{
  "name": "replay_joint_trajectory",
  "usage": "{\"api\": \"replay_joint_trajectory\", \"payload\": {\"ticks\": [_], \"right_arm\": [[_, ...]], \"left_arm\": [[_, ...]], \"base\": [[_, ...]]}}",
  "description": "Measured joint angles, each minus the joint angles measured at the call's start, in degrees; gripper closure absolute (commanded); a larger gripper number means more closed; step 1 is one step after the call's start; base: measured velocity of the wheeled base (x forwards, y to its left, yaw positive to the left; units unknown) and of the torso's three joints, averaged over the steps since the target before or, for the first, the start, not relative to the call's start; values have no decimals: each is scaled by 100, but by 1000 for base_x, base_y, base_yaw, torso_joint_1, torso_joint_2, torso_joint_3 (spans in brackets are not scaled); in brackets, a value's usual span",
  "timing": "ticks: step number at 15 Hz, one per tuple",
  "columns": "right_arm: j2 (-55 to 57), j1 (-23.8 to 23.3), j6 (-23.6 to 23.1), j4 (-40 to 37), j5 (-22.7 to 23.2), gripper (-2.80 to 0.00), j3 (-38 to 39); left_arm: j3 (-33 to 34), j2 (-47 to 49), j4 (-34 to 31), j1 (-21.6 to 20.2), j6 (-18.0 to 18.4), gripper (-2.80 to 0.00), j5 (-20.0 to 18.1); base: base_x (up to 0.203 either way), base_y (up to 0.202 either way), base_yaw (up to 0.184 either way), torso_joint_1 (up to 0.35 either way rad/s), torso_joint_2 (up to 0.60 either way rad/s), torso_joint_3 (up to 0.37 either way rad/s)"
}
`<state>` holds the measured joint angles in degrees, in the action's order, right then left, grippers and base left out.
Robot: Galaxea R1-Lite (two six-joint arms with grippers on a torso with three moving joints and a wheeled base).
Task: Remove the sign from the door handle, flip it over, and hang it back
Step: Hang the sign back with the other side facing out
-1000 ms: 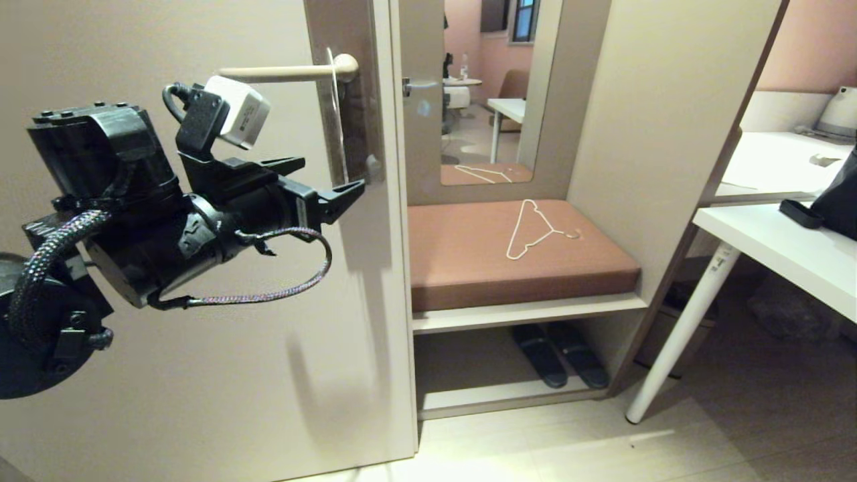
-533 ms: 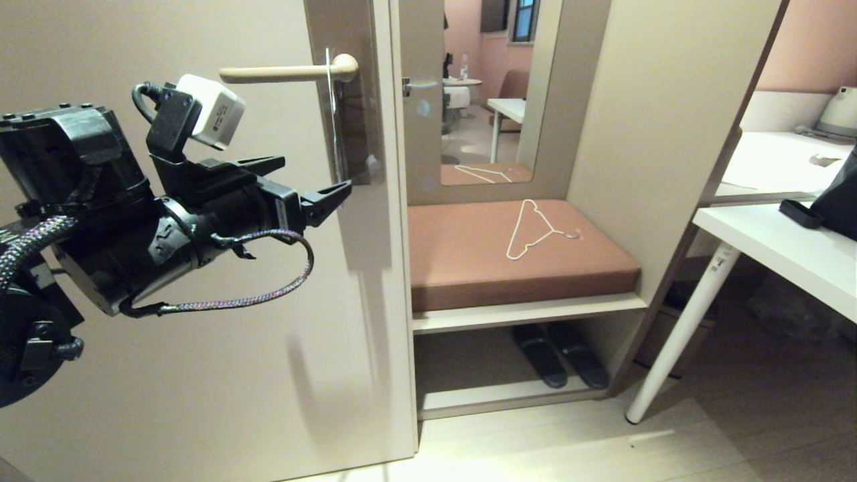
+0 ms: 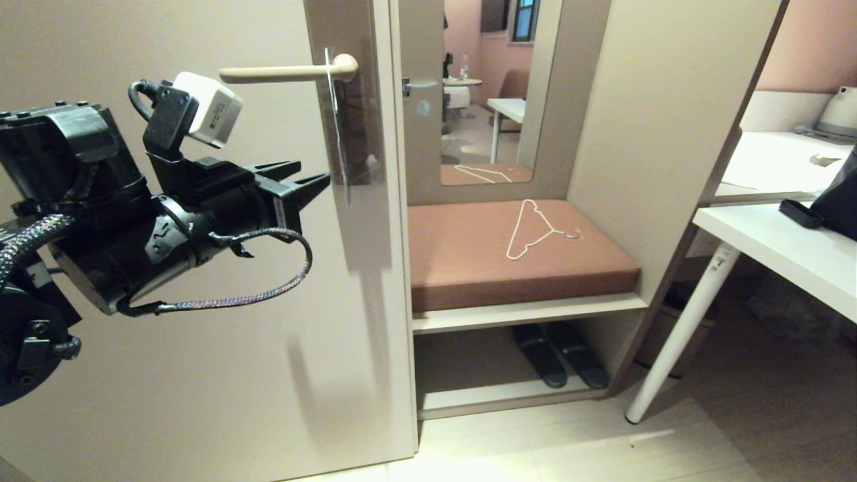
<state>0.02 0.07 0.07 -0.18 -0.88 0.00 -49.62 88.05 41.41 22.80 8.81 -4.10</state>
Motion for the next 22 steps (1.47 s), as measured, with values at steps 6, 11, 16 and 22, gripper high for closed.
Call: {"api": "replay_joint_trajectory", "payload": {"ticks": [6,11,16,22], "right_arm": [[0,0,2,0,0,0,0],[0,-2,2,0,-2,0,0],[0,-2,2,2,1,0,0],[0,0,0,0,2,0,0]], "left_arm": [[-113,106,2,-147,9,0,-26],[-758,565,0,-134,11,0,-45],[-1161,949,-4,176,31,0,-48],[-1982,1552,2,302,35,0,-33]], "base": [[0,0,0,0,0,0],[0,0,0,0,0,0],[0,0,0,0,0,0],[0,0,0,0,0,0]]}}
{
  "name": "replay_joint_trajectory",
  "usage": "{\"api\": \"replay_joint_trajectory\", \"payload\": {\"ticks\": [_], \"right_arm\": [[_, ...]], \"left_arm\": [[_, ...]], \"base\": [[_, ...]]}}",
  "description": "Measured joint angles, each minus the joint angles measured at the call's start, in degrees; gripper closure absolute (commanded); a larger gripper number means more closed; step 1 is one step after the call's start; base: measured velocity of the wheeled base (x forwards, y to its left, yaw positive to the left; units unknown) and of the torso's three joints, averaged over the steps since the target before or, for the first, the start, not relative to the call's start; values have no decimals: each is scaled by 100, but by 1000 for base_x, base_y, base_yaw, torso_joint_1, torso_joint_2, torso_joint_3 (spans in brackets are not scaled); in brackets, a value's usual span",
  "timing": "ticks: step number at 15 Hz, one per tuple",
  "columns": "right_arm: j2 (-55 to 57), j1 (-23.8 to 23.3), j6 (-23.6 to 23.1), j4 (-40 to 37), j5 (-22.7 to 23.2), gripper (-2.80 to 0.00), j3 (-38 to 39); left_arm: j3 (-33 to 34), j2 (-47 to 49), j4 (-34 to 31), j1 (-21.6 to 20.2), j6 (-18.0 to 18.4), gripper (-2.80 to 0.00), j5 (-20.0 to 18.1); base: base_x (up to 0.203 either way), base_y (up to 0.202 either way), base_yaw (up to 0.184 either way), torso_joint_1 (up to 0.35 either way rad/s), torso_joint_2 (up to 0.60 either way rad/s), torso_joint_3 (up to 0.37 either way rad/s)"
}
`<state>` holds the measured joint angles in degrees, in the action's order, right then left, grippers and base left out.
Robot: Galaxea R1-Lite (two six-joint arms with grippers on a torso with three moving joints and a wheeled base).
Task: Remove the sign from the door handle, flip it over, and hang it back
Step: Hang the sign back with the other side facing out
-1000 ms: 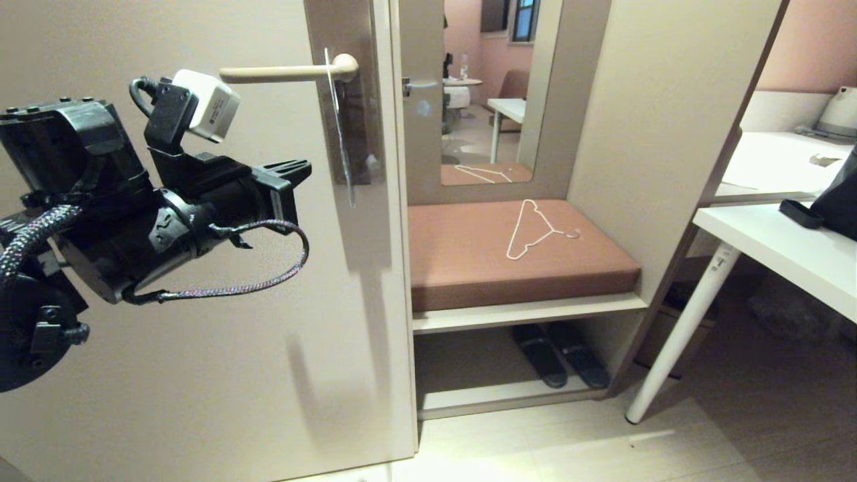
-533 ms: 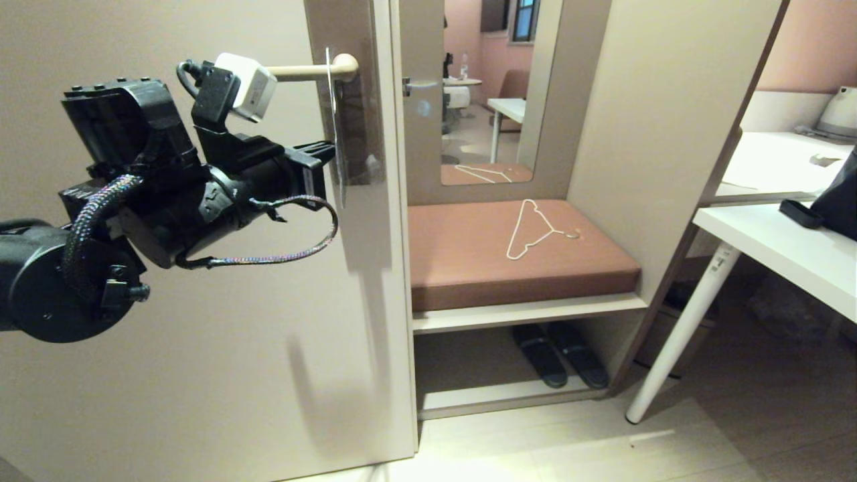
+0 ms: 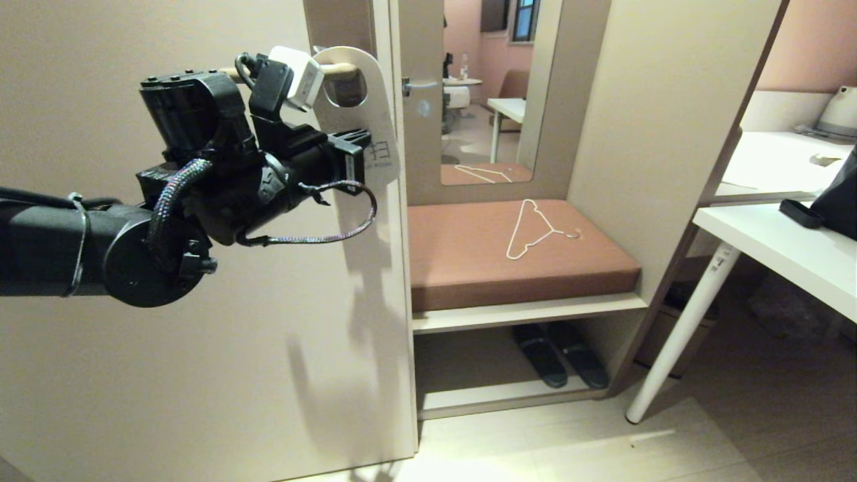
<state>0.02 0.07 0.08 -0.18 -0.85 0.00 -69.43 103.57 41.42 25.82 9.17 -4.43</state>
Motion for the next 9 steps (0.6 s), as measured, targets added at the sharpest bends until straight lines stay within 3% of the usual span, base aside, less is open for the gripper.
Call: {"api": "replay_joint_trajectory", "payload": {"ticks": [5,9], "right_arm": [[0,0,2,0,-2,0,0],[0,-2,-1,2,-2,0,0]], "left_arm": [[-198,266,-2,2,-10,0,13],[51,178,0,2,6,0,24]], "base": [[0,0,0,0,0,0],[0,0,0,0,0,0]]}}
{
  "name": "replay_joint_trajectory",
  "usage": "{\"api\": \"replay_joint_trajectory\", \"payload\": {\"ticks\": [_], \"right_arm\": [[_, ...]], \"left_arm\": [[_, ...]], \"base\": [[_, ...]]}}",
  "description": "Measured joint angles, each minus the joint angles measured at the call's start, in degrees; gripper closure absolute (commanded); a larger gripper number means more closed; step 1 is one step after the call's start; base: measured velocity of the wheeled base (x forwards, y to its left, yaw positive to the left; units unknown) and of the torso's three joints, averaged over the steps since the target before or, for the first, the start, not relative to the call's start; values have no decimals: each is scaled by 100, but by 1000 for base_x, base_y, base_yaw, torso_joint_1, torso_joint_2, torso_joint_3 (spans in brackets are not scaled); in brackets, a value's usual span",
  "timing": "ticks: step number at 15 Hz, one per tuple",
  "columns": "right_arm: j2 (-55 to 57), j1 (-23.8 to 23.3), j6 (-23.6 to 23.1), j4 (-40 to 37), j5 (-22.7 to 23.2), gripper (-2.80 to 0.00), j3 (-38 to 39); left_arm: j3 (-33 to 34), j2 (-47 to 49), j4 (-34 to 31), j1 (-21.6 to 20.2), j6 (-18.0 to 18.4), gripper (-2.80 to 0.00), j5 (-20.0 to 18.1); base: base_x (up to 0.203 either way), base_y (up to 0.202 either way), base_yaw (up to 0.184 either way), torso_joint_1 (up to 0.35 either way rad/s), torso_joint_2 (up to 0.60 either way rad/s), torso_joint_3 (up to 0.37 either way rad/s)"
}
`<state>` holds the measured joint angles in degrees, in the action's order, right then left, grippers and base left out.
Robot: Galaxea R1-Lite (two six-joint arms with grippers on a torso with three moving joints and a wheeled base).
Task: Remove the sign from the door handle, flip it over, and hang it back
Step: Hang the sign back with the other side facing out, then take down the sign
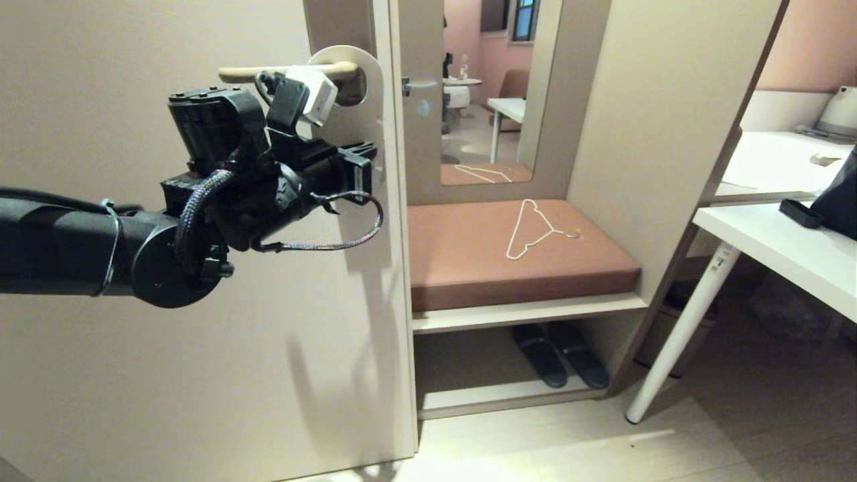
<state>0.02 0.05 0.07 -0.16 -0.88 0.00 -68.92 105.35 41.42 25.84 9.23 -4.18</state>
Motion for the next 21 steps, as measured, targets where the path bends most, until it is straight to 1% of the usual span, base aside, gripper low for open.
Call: {"api": "replay_joint_trajectory", "payload": {"ticks": [3,6,8,10,12,14,17,19,21], "right_arm": [[0,0,0,0,1,0,0],[0,0,2,-2,2,0,0],[0,0,3,-2,0,0,0],[0,0,3,-2,-2,0,0],[0,0,2,-2,0,0,0],[0,0,3,-2,0,0,0],[0,-2,3,0,-1,0,0],[0,0,3,-2,0,0,0],[0,0,3,-2,0,0,0]], "left_arm": [[327,-273,-2,0,27,0,-1],[745,-768,-28,-11,35,0,20],[1252,-1194,-41,-53,39,0,30],[1921,-1685,-37,-181,50,0,33],[2663,-2196,-23,-412,90,0,39],[3258,-2691,-13,-649,175,0,41],[3949,-3353,-16,-849,259,0,50],[4297,-3691,-16,-887,300,0,57],[4695,-3995,-16,-898,350,0,166]], "base": [[0,0,0,0,0,0],[0,0,0,0,0,0],[0,0,0,0,0,0],[0,0,0,0,0,0],[0,0,0,0,0,0],[0,0,0,0,0,0],[0,0,0,0,0,0],[0,0,0,0,0,0],[0,0,0,0,0,0]]}}
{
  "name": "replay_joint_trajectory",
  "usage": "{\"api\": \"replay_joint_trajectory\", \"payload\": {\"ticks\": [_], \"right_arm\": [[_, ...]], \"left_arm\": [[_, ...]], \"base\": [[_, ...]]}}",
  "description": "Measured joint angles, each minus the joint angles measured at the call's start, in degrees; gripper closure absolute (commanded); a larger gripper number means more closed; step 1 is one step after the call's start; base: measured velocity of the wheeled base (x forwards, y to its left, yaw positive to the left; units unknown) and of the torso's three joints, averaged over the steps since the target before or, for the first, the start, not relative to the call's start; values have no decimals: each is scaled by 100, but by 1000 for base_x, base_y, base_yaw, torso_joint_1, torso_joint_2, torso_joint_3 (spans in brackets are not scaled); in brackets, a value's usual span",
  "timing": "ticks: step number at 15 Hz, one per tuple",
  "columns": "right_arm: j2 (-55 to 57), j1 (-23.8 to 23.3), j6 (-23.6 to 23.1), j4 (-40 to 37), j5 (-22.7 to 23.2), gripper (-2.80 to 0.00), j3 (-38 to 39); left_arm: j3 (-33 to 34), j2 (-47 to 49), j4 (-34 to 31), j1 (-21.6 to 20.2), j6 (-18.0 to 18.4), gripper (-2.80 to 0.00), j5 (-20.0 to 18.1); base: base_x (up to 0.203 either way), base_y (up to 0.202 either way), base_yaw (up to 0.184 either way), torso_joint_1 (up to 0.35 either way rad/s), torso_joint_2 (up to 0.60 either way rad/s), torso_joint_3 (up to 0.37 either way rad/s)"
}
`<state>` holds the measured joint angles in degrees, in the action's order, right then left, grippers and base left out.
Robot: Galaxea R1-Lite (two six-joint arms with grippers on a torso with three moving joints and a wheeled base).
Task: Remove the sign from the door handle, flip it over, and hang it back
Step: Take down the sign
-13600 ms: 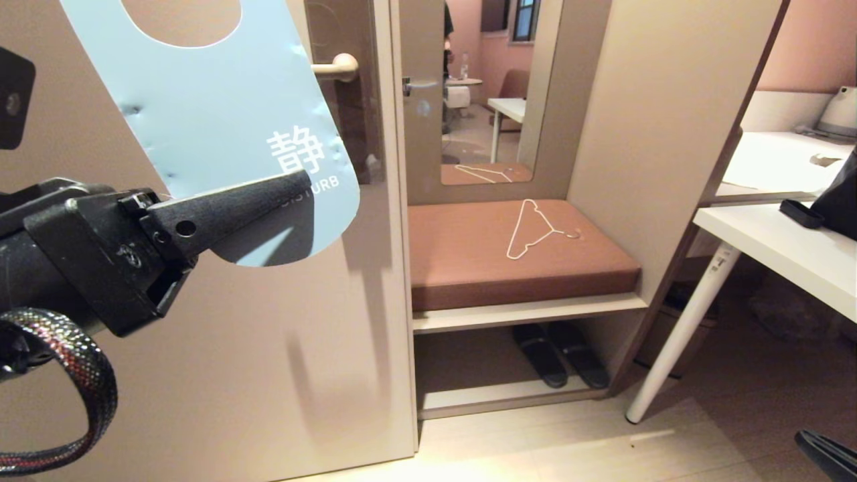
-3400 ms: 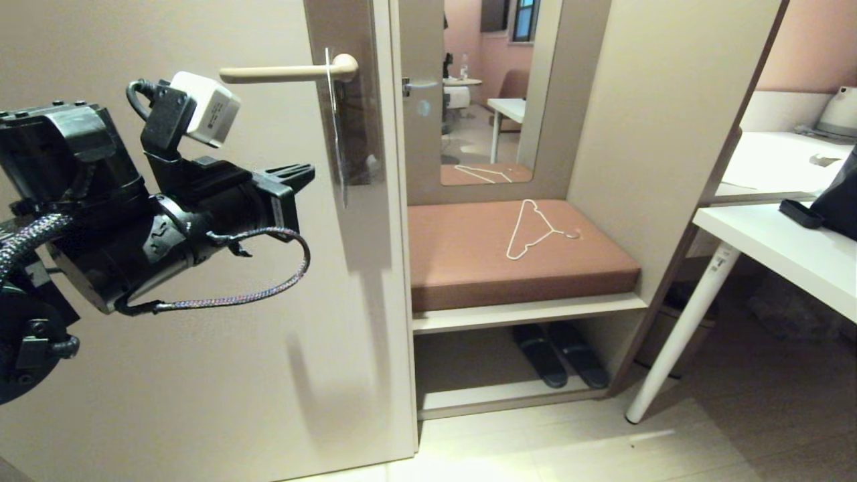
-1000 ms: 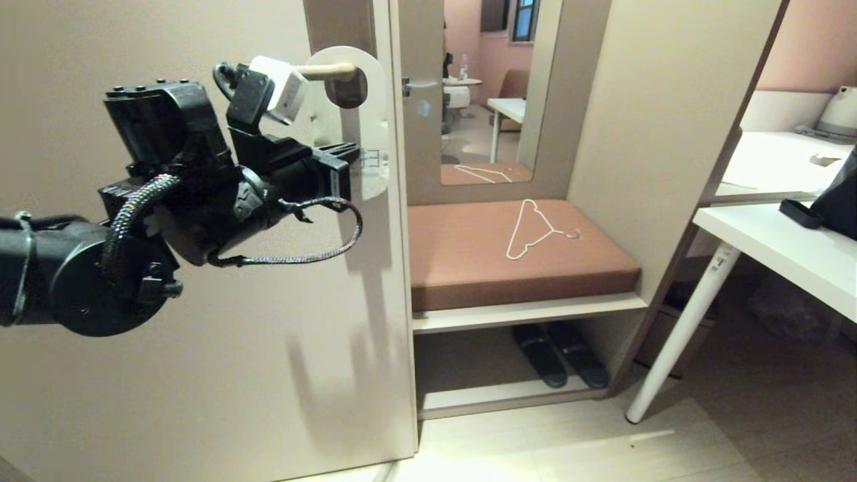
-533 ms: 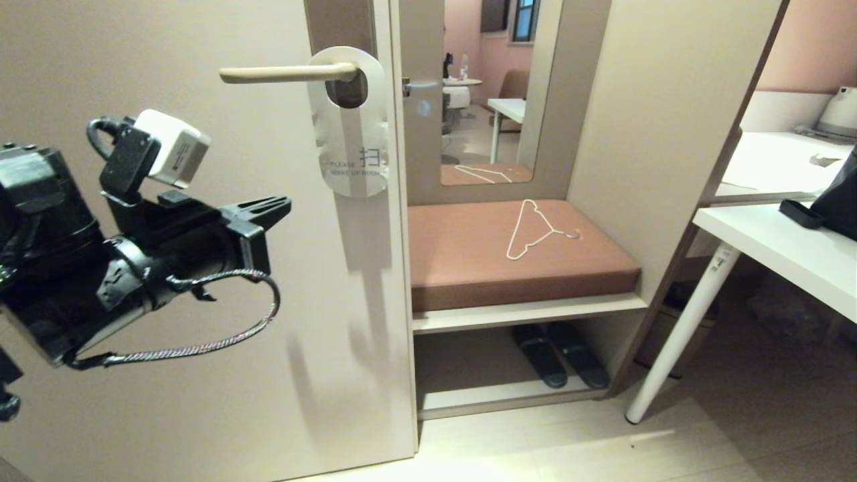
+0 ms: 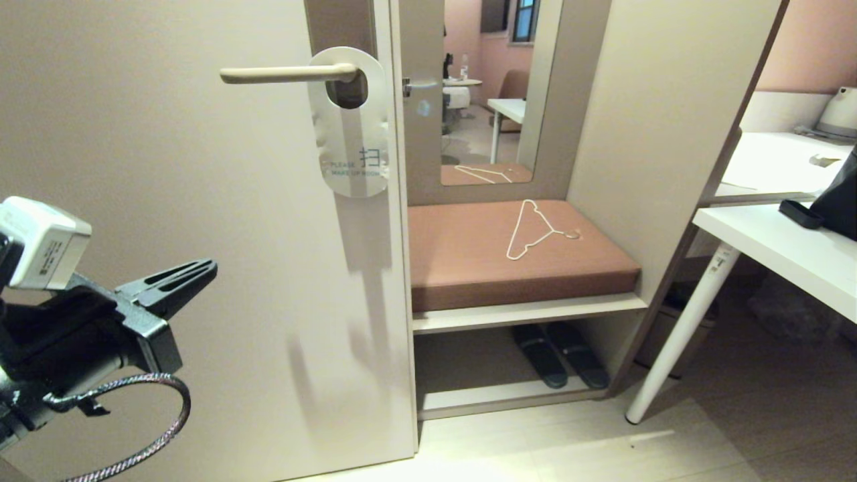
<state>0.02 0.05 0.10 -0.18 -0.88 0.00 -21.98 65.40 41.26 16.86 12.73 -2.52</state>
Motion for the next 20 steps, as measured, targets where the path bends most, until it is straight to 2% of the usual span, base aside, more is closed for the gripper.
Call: {"api": "replay_joint_trajectory", "payload": {"ticks": [3,7,9,16,17,20], "right_arm": [[0,0,-3,2,0,0,0],[0,0,0,-2,0,0,0],[0,2,-2,0,0,0,0],[0,0,0,2,-2,0,0],[0,0,0,2,0,0,0],[0,0,0,0,-1,0,0]], "left_arm": [[836,-601,-15,-87,11,0,136],[1877,-1777,-283,-700,-101,0,53],[2063,-2510,-789,-922,-281,0,11],[2192,-5098,-3601,-1568,-554,0,2],[2193,-5360,-3819,-1620,-637,0,21],[2198,-5964,-3895,-1653,-702,0,35]], "base": [[0,0,0,0,0,0],[0,0,0,0,0,0],[0,0,0,0,0,0],[0,0,0,0,0,0],[0,0,0,0,0,0],[0,0,0,0,0,0]]}}
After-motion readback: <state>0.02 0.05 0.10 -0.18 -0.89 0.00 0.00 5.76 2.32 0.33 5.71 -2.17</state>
